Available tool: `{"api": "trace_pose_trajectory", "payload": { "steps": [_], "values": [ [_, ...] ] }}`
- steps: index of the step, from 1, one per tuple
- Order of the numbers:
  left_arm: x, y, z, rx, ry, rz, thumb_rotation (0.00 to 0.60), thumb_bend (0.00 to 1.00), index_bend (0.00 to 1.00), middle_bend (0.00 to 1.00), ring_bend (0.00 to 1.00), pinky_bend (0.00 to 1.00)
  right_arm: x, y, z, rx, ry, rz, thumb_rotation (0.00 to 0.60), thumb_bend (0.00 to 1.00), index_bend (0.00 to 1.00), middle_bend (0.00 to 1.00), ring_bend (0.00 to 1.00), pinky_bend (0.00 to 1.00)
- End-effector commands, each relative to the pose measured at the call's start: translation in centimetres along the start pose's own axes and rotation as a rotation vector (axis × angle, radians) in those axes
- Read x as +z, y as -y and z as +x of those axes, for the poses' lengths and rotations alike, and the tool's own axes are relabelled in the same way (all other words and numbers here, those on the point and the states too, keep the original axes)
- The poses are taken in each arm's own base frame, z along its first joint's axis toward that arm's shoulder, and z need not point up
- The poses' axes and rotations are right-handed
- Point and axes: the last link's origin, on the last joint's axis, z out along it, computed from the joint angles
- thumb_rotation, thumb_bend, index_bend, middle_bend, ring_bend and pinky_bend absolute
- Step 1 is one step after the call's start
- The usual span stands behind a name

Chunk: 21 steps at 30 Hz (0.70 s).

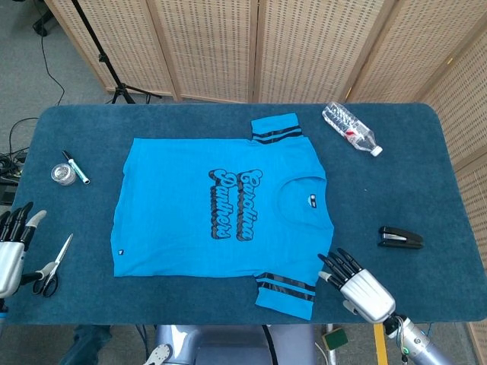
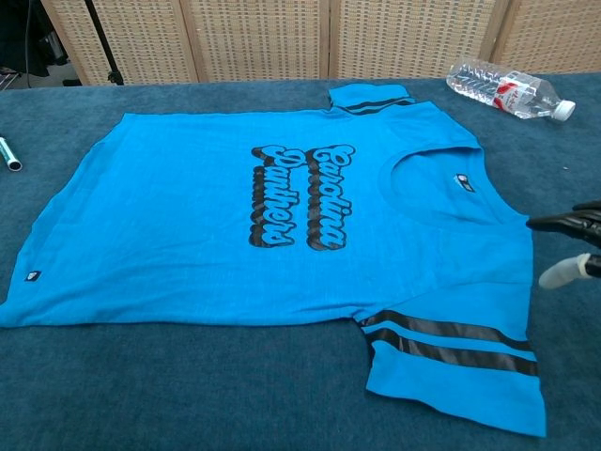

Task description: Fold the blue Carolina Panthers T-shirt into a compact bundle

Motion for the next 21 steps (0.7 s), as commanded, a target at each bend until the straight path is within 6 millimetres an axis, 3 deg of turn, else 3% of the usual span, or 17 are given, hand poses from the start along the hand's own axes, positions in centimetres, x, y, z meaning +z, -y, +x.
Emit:
{"api": "trace_pose_trajectory", "payload": {
  "steps": [1,21],
  "values": [
    [0.1,0.0,0.0,0.000,0.001,0.002,0.600,0.00,0.00,0.00,0.00,0.00,0.1,0.3,-0.7,0.006,0.011,0.021,0.600,0.05,0.30,0.01,0.00,0.00],
    [0.0,-0.1,-0.1,-0.002,0.003,0.005,0.600,0.00,0.00,0.00,0.00,0.00,2.2,2.3,-2.2,0.018,0.027,0.077,0.600,0.07,0.34,0.04,0.00,0.00]
  ]
}}
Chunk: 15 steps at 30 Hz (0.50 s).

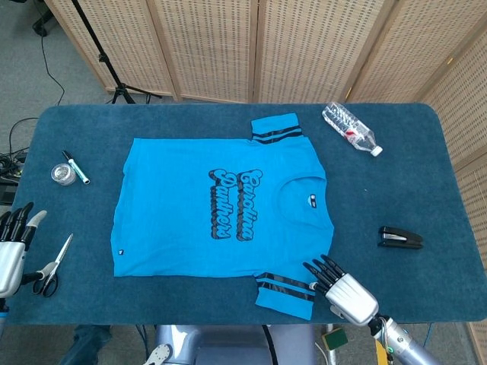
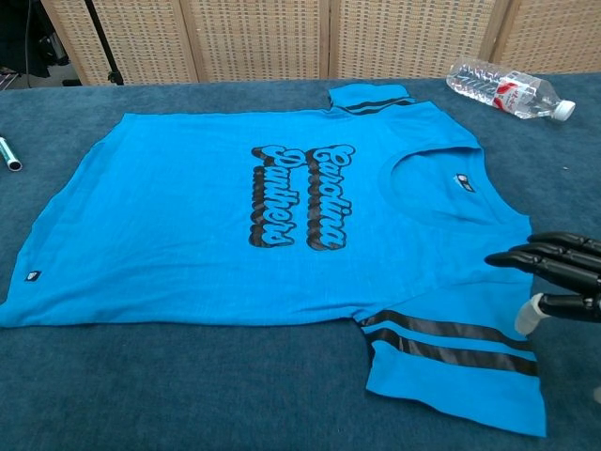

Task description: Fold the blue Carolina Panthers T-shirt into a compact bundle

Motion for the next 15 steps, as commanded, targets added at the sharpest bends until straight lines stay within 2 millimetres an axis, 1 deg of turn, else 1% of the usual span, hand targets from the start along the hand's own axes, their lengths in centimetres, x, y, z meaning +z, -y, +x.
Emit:
{"api": "trace_pose_trajectory", "payload": {
  "steps": [1,7,9,15],
  "values": [
    [0.0,0.0,0.0,-0.003,-0.001,0.000,0.600,0.00,0.00,0.00,0.00,0.00,0.4,0.4,-0.2,-0.002,0.009,0.011,0.600,0.08,0.34,0.04,0.00,0.00],
    [0.0,0.0,0.1,-0.004,-0.002,0.001,0.600,0.00,0.00,0.00,0.00,0.00,1.2,1.1,-0.4,0.011,0.016,0.019,0.600,0.10,0.36,0.04,0.00,0.00],
    [0.0,0.1,0.1,-0.007,-0.001,0.003,0.600,0.00,0.00,0.00,0.00,0.00,1.7,1.5,-0.3,0.034,0.007,0.017,0.600,0.11,0.36,0.04,0.00,0.00],
    [0.1,0.2,0.1,-0.006,0.002,0.007,0.600,0.00,0.00,0.00,0.00,0.00,2.4,2.0,-0.4,0.043,0.001,0.021,0.600,0.19,0.38,0.06,0.00,0.00]
  ]
}}
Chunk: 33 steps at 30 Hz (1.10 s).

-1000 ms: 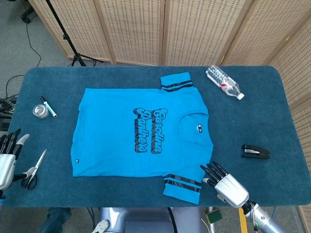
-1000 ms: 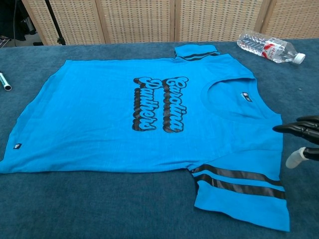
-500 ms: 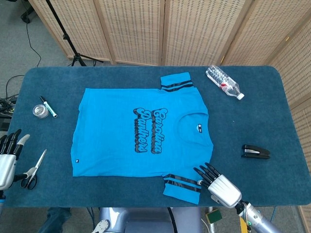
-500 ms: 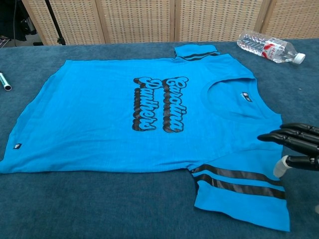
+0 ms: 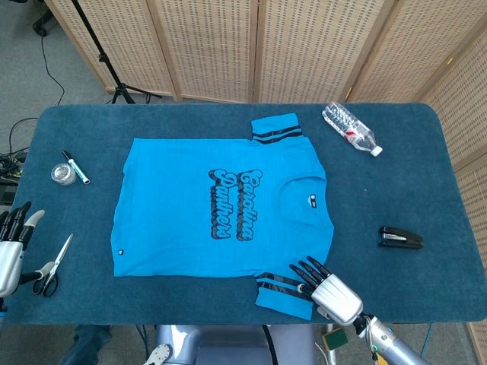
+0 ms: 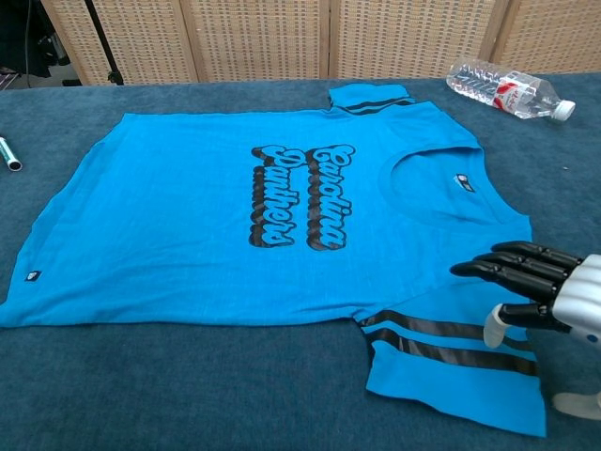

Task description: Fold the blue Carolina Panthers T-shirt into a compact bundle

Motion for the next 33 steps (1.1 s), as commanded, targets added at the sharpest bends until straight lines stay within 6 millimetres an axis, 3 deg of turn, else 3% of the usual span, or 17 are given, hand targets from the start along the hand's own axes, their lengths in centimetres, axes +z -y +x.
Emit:
{"api": "trace_pose_trajectory", "payload": {
  "steps": [1,8,15,33],
  "values": [
    [0.0,0.0,0.0,0.000,0.002,0.000,0.600,0.00,0.00,0.00,0.00,0.00,0.3,0.1,-0.1,0.000,0.004,0.002,0.600,0.21,0.38,0.06,0.00,0.00],
    [0.0,0.0,0.0,-0.003,0.004,0.003,0.600,0.00,0.00,0.00,0.00,0.00,0.9,0.2,-0.3,0.003,0.010,0.001,0.600,0.27,0.40,0.06,0.00,0.00],
    [0.0,0.0,0.0,-0.002,0.005,0.004,0.600,0.00,0.00,0.00,0.00,0.00,1.3,0.3,-0.4,0.020,0.006,0.004,0.600,0.45,0.47,0.07,0.00,0.00],
    [0.0,-0.4,-0.8,-0.019,0.052,-0.044,0.600,0.00,0.00,0.00,0.00,0.00,1.4,0.5,-0.2,0.134,-0.048,0.021,0.600,0.46,0.63,0.10,0.00,0.00]
  ]
}}
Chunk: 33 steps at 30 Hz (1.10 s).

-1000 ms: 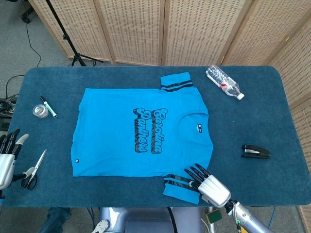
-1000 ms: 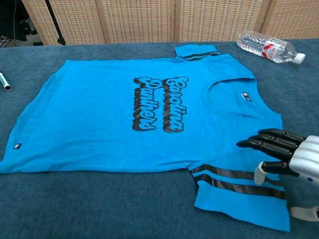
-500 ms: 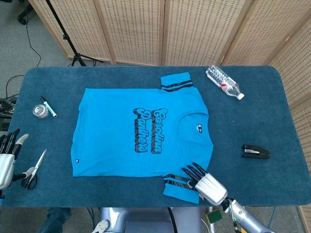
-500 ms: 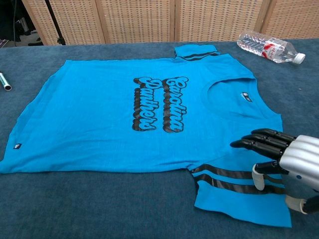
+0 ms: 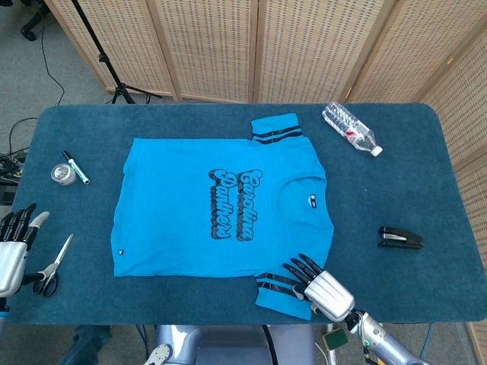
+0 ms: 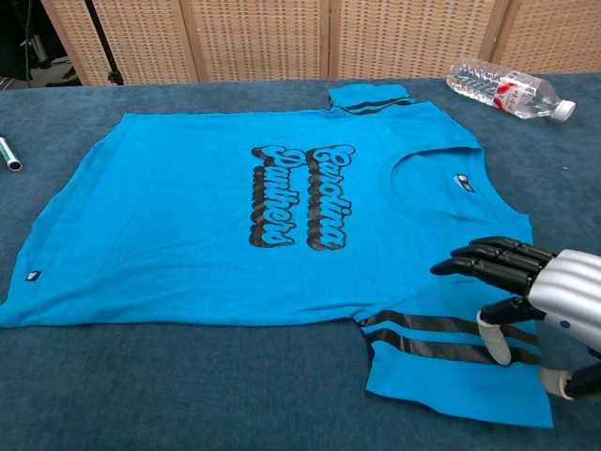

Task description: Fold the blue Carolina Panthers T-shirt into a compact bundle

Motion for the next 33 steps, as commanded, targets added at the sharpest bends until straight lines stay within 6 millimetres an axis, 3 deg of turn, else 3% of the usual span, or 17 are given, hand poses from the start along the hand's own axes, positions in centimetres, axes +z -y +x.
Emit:
{"api": "trace_pose_trajectory", "payload": {
  "steps": [1,12,24,33],
  "values": [
    [0.0,-0.3,-0.3,-0.007,0.019,-0.031,0.600,0.00,0.00,0.00,0.00,0.00,-0.1,-0.1,0.0,0.019,-0.002,0.001,0.600,0.47,0.63,0.10,0.00,0.00],
    [-0.3,-1.0,-2.6,-0.093,0.105,-0.223,0.600,0.01,0.01,0.00,0.00,0.00,-0.4,-0.8,1.2,0.060,-0.035,-0.005,0.600,0.56,0.63,0.10,0.00,0.00],
    [-0.6,-1.6,-7.9,-0.163,0.252,-0.349,0.600,0.03,0.21,0.00,0.00,0.00,-0.3,-1.0,1.9,0.083,-0.055,-0.025,0.600,0.57,0.64,0.10,0.00,0.00],
    [0.0,-2.3,-9.2,-0.170,0.284,-0.346,0.600,0.11,0.28,0.00,0.00,0.00,-0.3,-1.2,2.1,0.085,-0.056,-0.041,0.600,0.57,0.64,0.10,0.00,0.00]
  ]
}}
